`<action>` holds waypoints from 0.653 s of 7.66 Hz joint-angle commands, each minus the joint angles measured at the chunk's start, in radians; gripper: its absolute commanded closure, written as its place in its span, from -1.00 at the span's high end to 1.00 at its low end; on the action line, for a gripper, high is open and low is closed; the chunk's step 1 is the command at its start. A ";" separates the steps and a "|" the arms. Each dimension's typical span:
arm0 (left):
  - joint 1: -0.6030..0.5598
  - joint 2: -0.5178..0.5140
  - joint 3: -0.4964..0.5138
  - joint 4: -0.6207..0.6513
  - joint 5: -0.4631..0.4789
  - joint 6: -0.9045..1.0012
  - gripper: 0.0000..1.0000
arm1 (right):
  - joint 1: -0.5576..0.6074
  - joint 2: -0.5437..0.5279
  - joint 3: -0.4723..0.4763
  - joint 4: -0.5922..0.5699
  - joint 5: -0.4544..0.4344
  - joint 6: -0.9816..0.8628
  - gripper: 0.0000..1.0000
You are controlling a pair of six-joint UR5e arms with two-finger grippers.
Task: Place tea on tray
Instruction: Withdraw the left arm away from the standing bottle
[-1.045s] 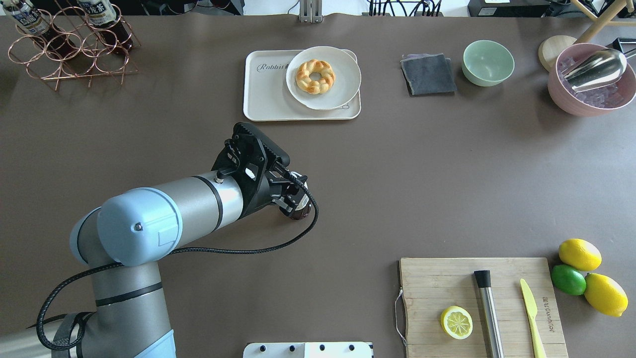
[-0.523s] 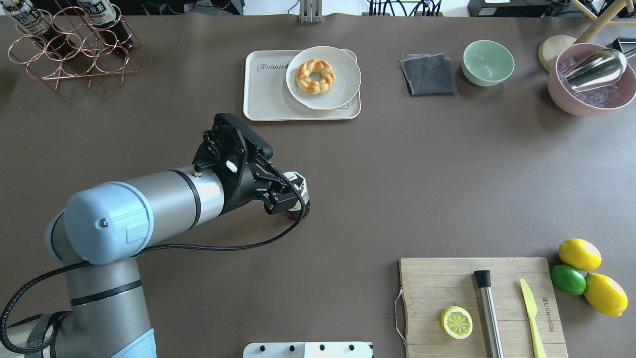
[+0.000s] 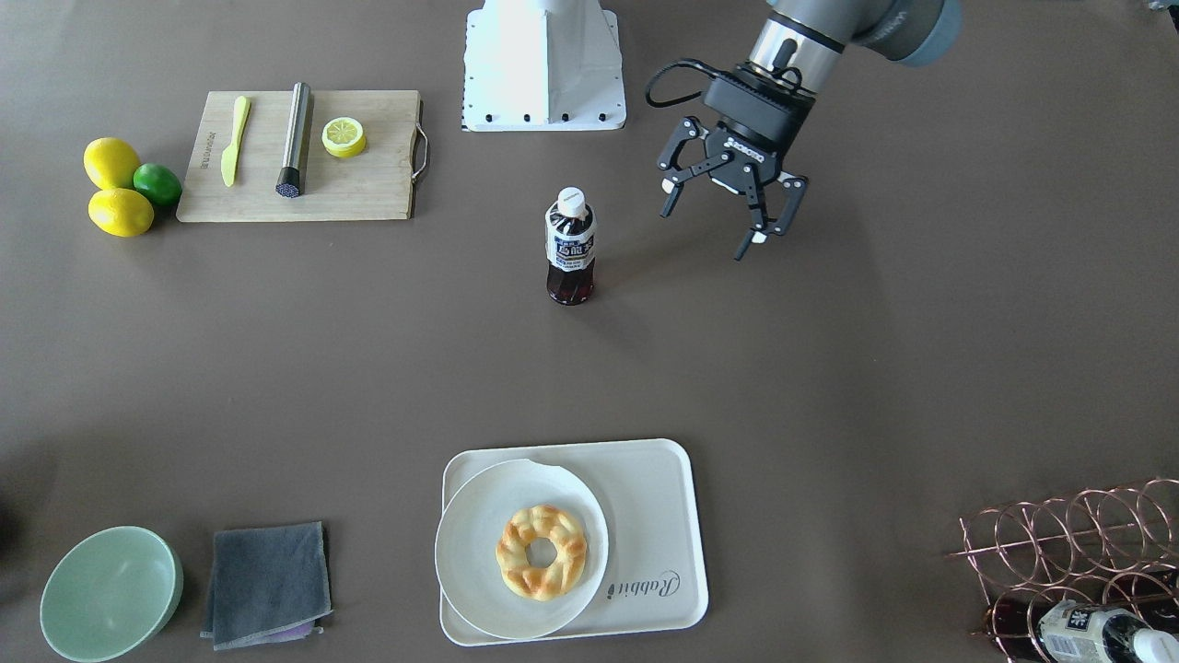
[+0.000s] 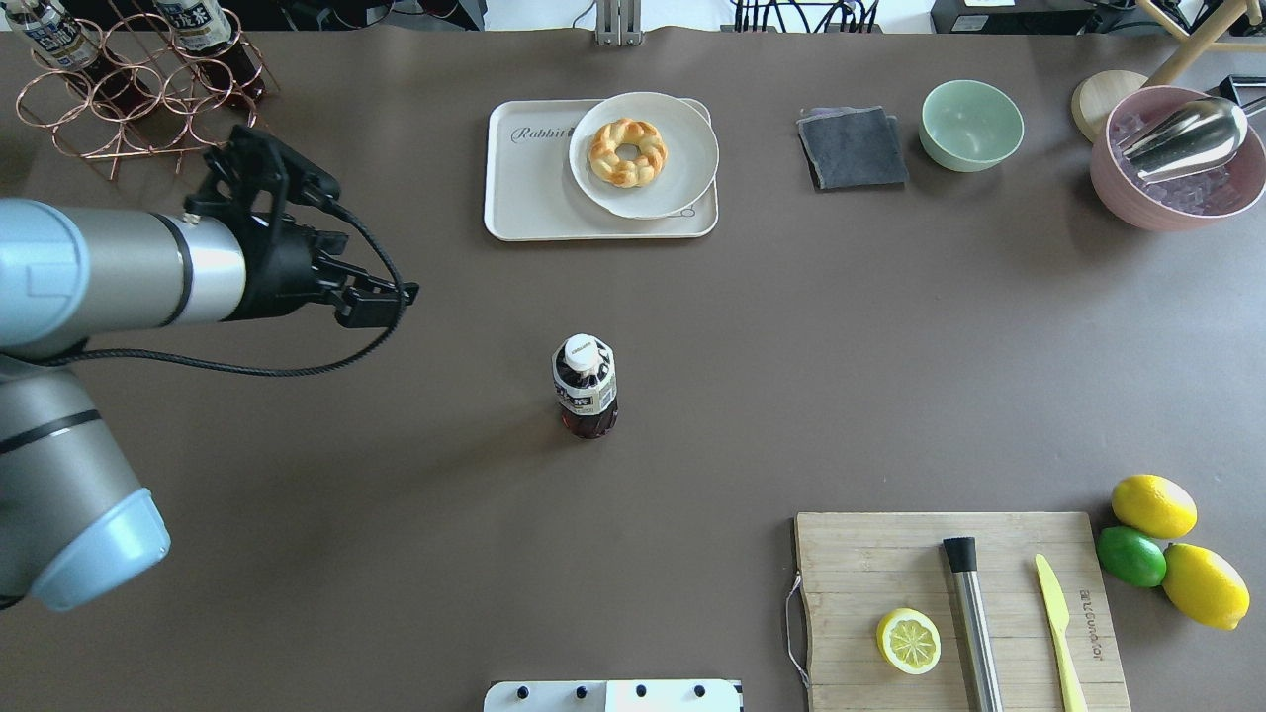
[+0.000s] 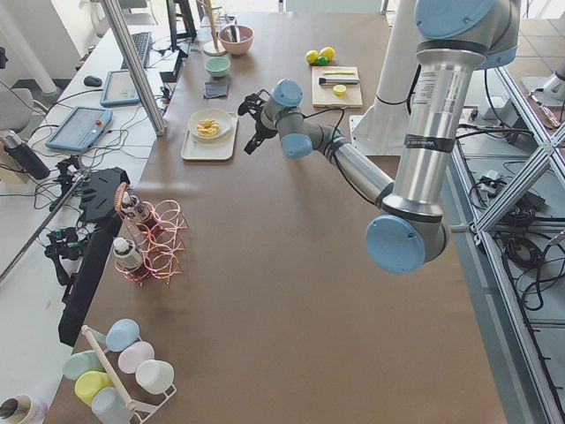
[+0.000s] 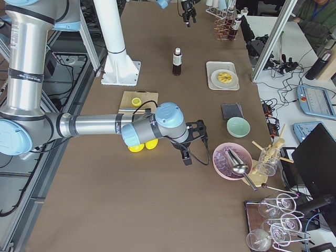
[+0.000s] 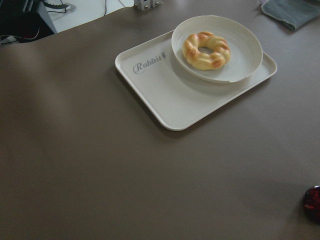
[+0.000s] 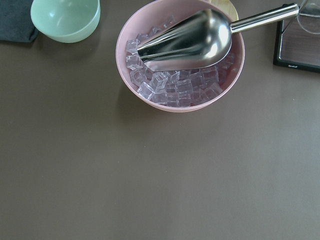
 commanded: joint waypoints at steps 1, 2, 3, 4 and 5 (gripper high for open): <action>-0.289 0.115 0.179 0.034 -0.281 0.081 0.95 | -0.008 0.018 0.003 0.002 0.021 0.009 1.00; -0.344 0.191 0.191 0.121 -0.282 0.276 0.95 | -0.013 0.041 0.007 0.002 0.036 0.009 1.00; -0.436 0.249 0.189 0.184 -0.280 0.457 0.95 | -0.025 0.068 0.008 0.011 0.061 0.009 1.00; -0.485 0.304 0.191 0.188 -0.285 0.538 0.95 | -0.063 0.099 0.010 0.070 0.081 0.010 1.00; -0.500 0.332 0.189 0.180 -0.289 0.538 0.95 | -0.132 0.159 0.010 0.108 0.093 0.028 1.00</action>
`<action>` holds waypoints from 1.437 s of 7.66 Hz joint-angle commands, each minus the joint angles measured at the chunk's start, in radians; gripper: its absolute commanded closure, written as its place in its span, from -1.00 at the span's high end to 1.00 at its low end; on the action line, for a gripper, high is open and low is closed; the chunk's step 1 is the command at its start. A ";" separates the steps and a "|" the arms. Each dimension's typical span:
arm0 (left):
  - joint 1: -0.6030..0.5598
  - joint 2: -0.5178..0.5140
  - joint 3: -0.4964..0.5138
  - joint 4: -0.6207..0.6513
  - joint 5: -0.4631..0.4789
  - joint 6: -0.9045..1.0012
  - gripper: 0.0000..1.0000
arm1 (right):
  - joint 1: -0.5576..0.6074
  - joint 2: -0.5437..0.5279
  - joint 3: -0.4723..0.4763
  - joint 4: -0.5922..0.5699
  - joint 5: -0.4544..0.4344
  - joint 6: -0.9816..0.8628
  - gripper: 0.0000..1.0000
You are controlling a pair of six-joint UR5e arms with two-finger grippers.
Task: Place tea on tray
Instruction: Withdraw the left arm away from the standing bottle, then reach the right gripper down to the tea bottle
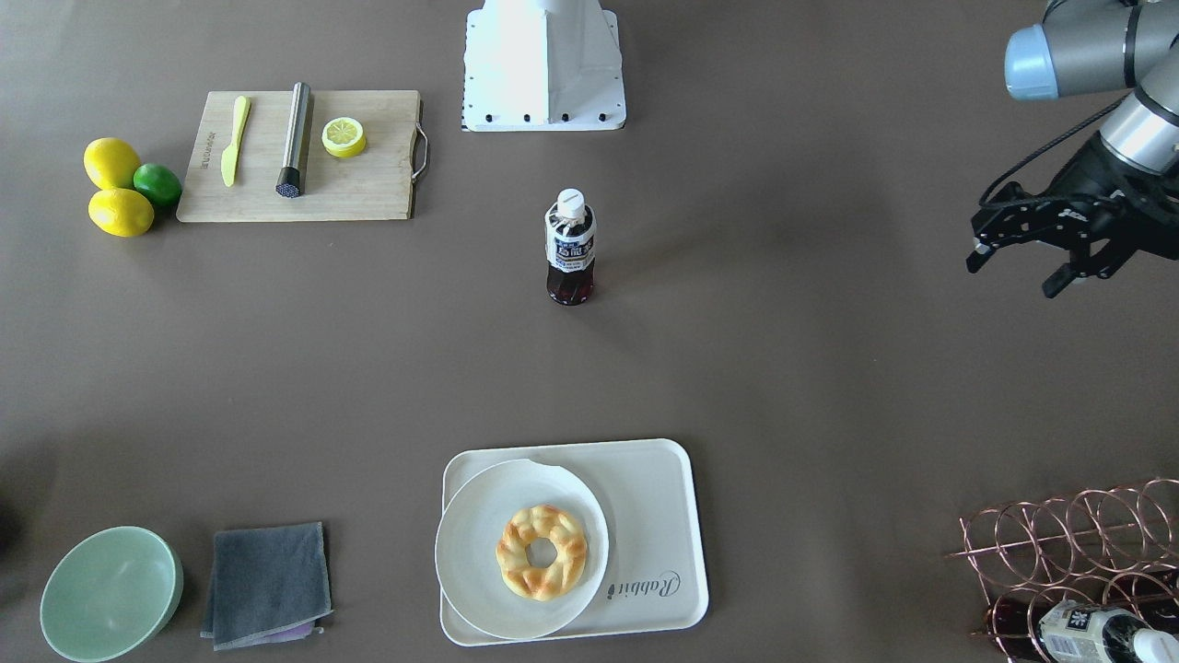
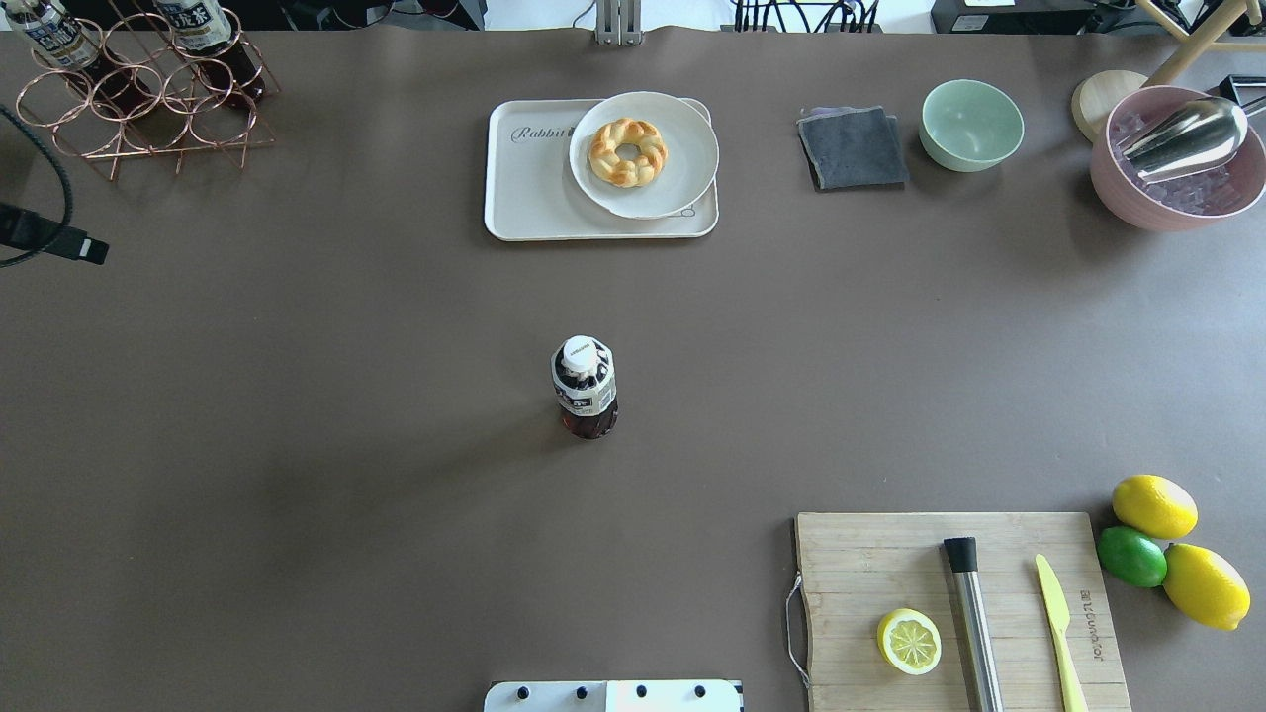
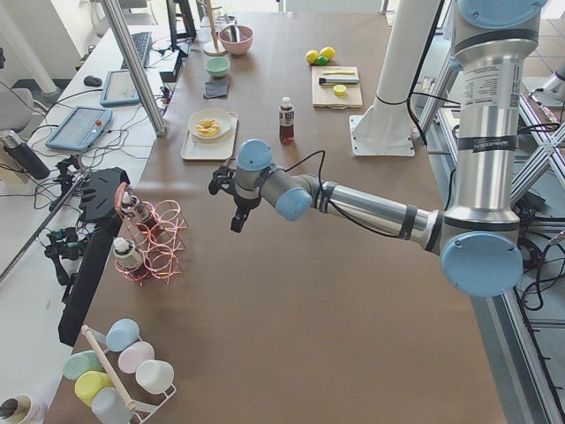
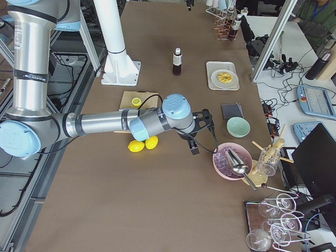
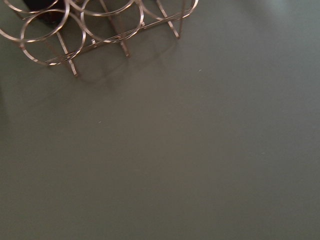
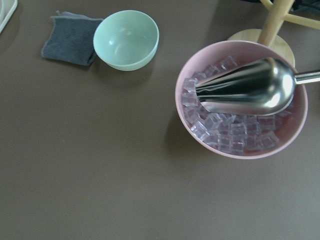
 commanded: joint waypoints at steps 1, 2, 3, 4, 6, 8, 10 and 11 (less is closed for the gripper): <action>-0.067 0.086 0.003 0.012 -0.009 0.096 0.95 | -0.171 0.169 0.005 0.109 0.027 0.079 1.00; -0.067 0.093 0.006 0.012 -0.009 0.096 0.95 | -0.277 0.270 -0.001 0.134 0.018 0.145 1.00; -0.067 0.091 0.012 0.012 -0.009 0.095 0.95 | -0.346 0.346 0.006 0.148 0.012 0.226 1.00; -0.067 0.091 0.020 0.010 -0.011 0.096 0.95 | -0.408 0.400 0.006 0.189 0.010 0.282 1.00; -0.067 0.093 0.035 0.010 -0.011 0.095 0.95 | -0.590 0.496 0.030 0.272 -0.140 0.439 1.00; -0.067 0.093 0.041 0.010 -0.011 0.093 0.95 | -0.855 0.595 0.038 0.266 -0.544 0.584 1.00; -0.067 0.090 0.047 0.010 -0.011 0.093 0.95 | -0.957 0.612 0.067 0.205 -0.709 0.597 0.99; -0.067 0.089 0.047 0.010 -0.011 0.093 0.95 | -1.020 0.612 0.105 0.150 -0.809 0.598 0.99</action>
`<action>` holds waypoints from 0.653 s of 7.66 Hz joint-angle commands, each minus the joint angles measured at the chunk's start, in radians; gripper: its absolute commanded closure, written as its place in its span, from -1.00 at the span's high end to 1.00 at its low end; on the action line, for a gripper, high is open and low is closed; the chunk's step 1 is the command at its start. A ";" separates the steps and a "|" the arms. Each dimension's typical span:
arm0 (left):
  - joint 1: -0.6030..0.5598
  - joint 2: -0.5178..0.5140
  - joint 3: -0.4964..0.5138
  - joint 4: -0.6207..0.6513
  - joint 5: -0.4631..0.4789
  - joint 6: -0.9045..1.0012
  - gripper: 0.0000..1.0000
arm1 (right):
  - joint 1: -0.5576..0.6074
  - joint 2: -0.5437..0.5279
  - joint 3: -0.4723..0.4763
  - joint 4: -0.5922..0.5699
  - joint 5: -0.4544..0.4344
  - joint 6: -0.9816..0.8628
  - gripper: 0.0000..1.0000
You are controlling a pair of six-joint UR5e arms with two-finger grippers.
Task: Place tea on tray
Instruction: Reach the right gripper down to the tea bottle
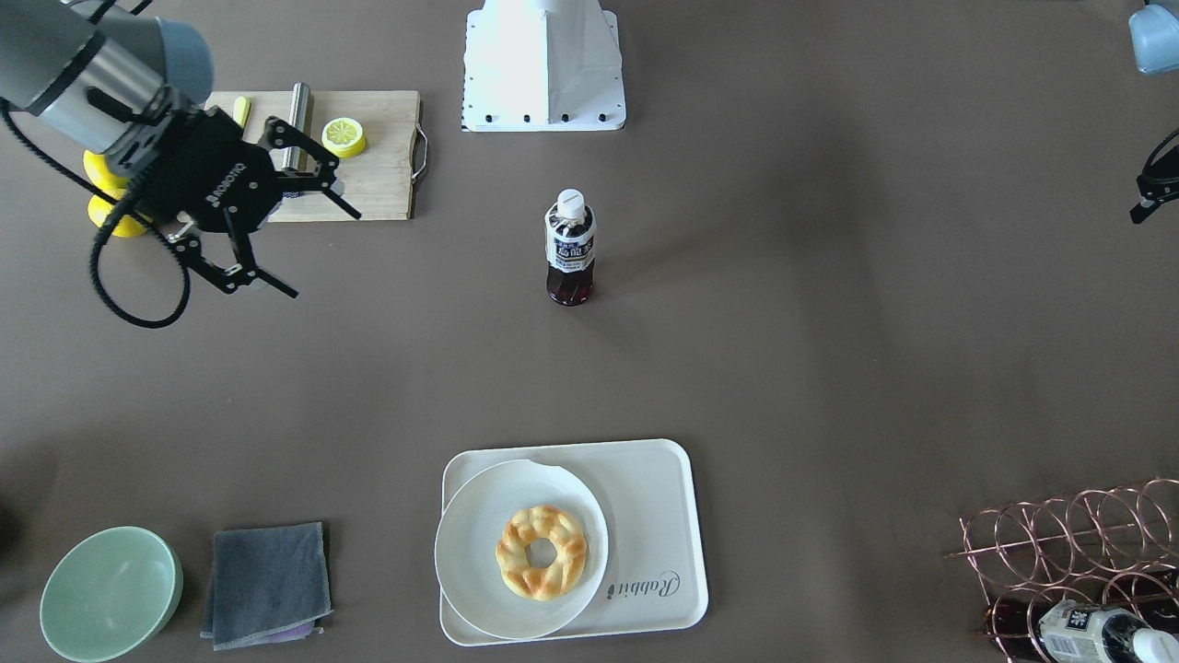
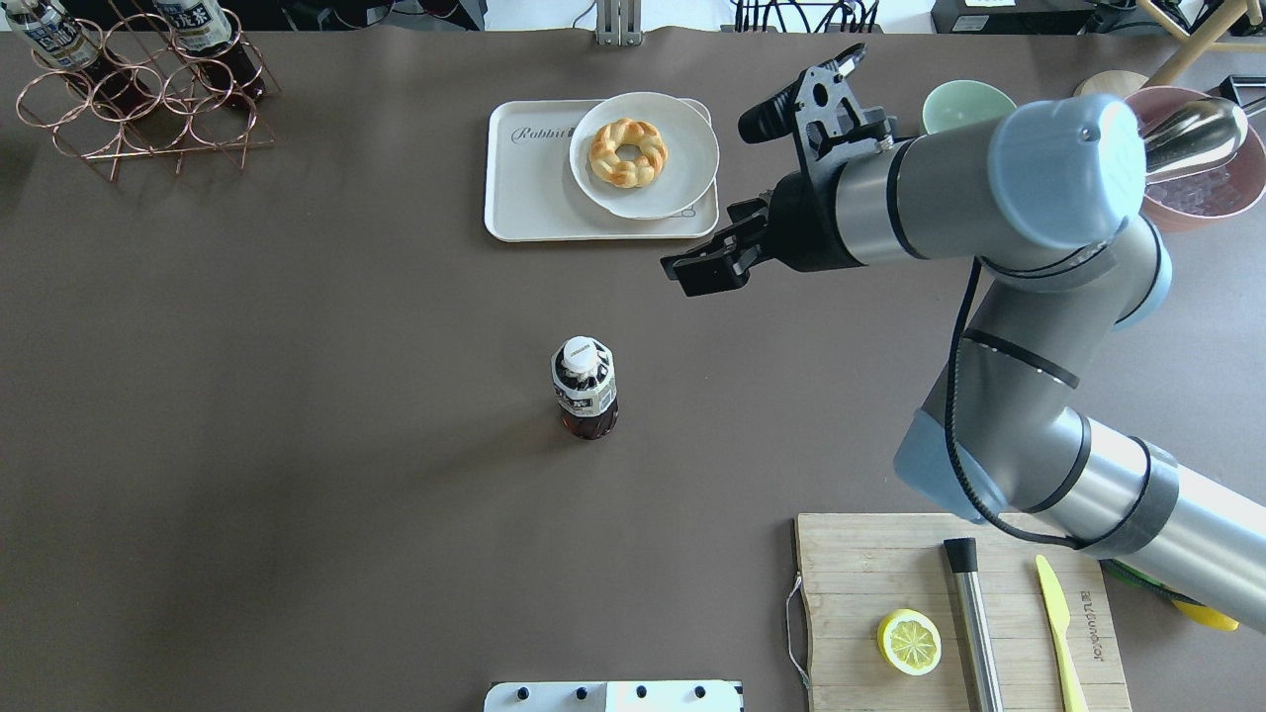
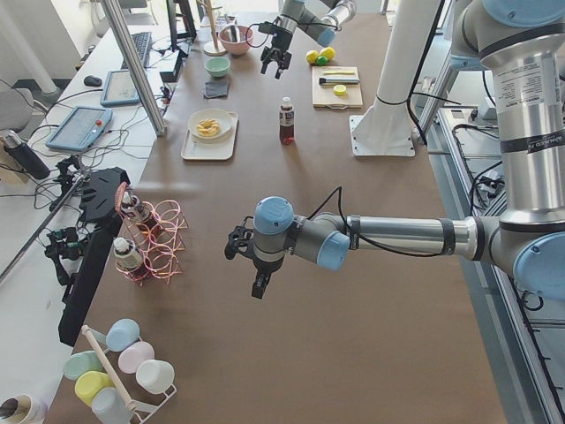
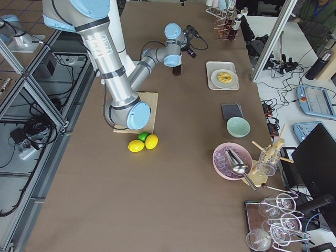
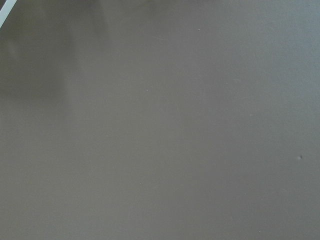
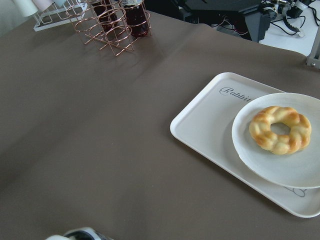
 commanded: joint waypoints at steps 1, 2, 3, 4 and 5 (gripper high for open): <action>0.000 -0.001 0.000 0.000 0.000 -0.002 0.95 | -0.159 0.009 0.069 -0.102 -0.250 0.013 0.99; 0.000 -0.003 0.000 0.000 0.000 0.000 0.95 | -0.200 0.009 0.079 -0.110 -0.318 0.027 0.99; 0.000 -0.003 -0.002 0.000 0.000 0.000 0.95 | -0.234 0.010 0.080 -0.131 -0.389 0.030 0.99; 0.000 -0.003 -0.002 0.000 0.000 0.000 0.95 | -0.262 0.021 0.077 -0.154 -0.439 0.029 0.99; 0.000 -0.003 -0.003 0.000 0.000 0.000 0.95 | -0.306 0.026 0.071 -0.174 -0.514 0.029 0.99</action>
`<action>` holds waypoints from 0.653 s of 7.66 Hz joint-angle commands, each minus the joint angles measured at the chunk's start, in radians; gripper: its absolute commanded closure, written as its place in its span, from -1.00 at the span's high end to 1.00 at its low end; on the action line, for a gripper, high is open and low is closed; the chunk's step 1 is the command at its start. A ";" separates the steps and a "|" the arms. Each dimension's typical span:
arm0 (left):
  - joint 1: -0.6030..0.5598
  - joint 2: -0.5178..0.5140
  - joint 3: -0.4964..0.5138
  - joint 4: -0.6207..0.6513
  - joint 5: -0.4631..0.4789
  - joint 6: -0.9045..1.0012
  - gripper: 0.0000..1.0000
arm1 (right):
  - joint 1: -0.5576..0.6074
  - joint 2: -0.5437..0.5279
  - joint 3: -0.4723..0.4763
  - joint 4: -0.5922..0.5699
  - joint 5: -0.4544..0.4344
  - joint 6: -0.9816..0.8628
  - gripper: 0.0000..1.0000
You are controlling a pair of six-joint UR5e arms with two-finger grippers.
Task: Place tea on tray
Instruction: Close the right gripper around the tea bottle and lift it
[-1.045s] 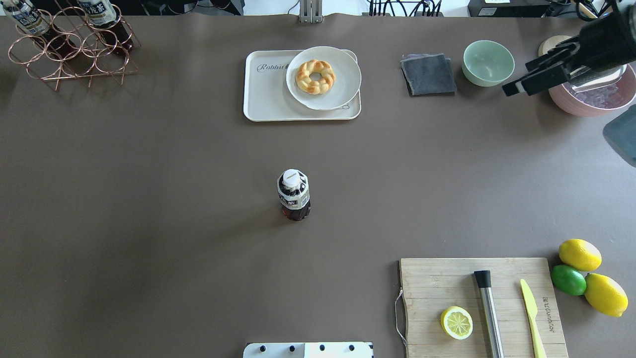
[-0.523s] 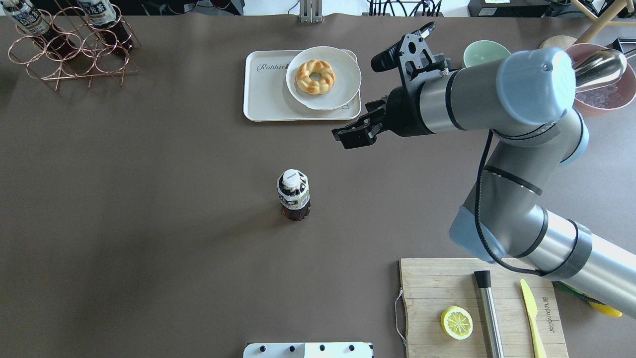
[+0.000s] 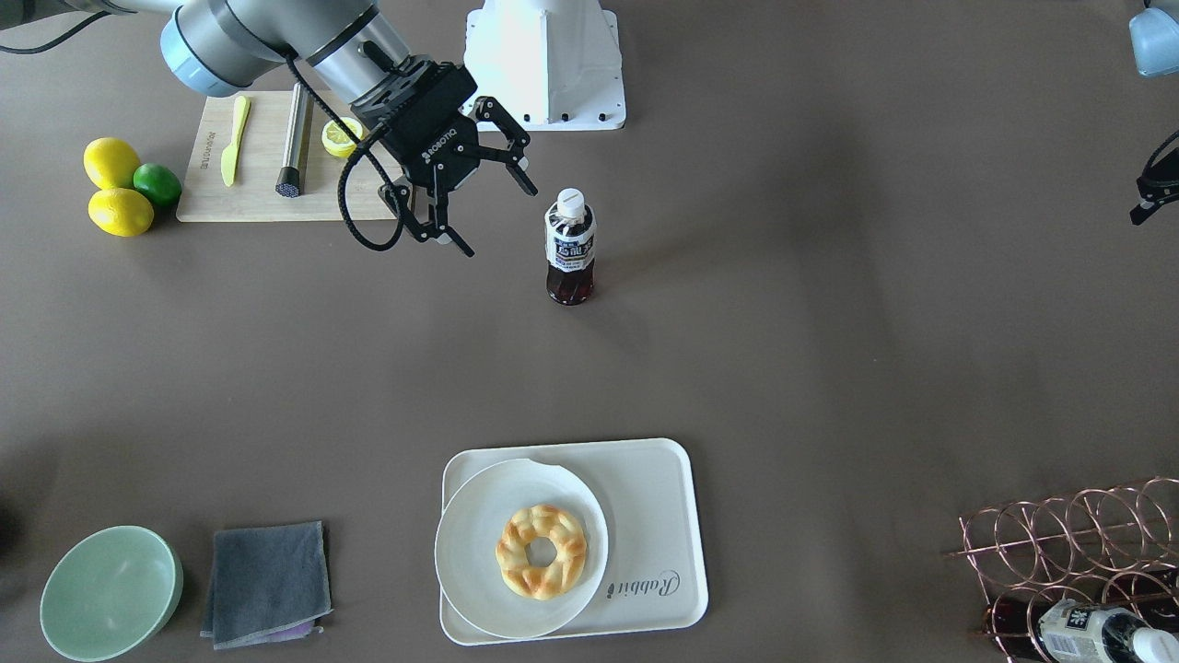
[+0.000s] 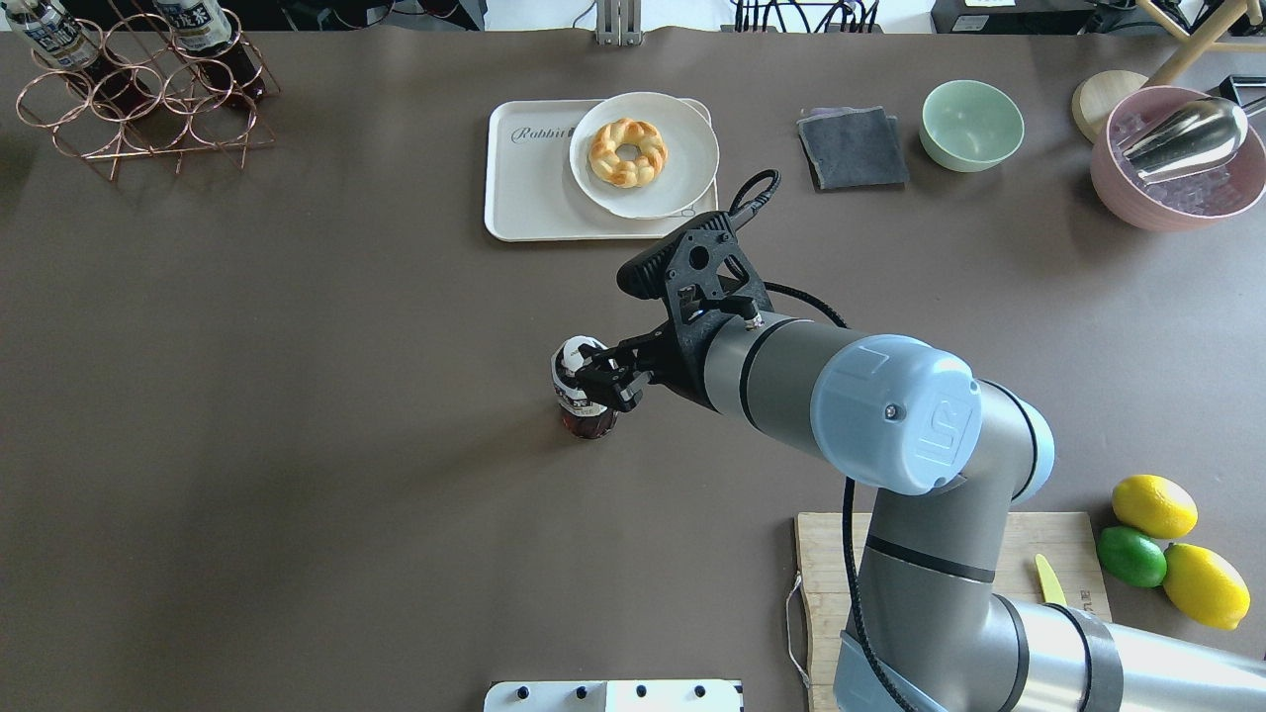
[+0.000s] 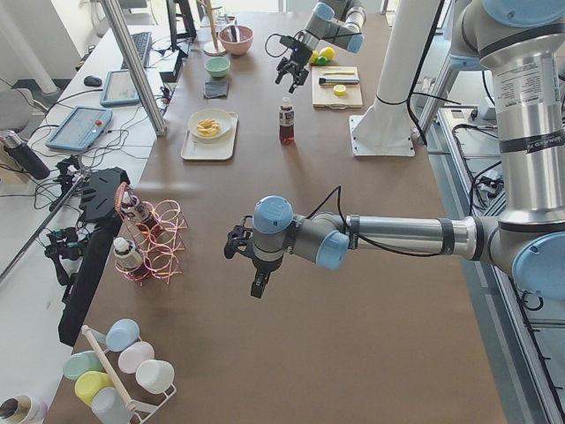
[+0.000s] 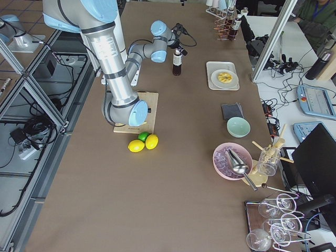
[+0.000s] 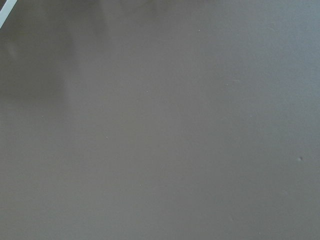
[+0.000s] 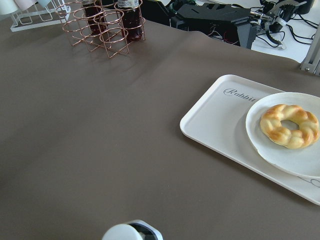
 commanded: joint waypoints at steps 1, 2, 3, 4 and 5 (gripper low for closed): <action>0.000 0.000 -0.002 0.000 0.000 0.000 0.95 | -0.093 0.013 -0.005 -0.036 -0.161 -0.001 0.99; 0.000 0.000 -0.002 0.000 0.000 0.000 0.95 | -0.101 0.013 -0.005 -0.036 -0.163 -0.001 0.99; 0.000 0.000 -0.002 0.000 0.000 0.000 0.95 | -0.111 0.013 -0.008 -0.036 -0.179 0.001 0.99; 0.000 0.000 -0.002 0.000 0.000 0.000 0.95 | -0.118 0.048 -0.036 -0.036 -0.192 0.001 0.99; 0.000 0.001 -0.002 0.000 0.000 0.002 0.95 | -0.116 0.086 -0.077 -0.036 -0.199 0.001 0.98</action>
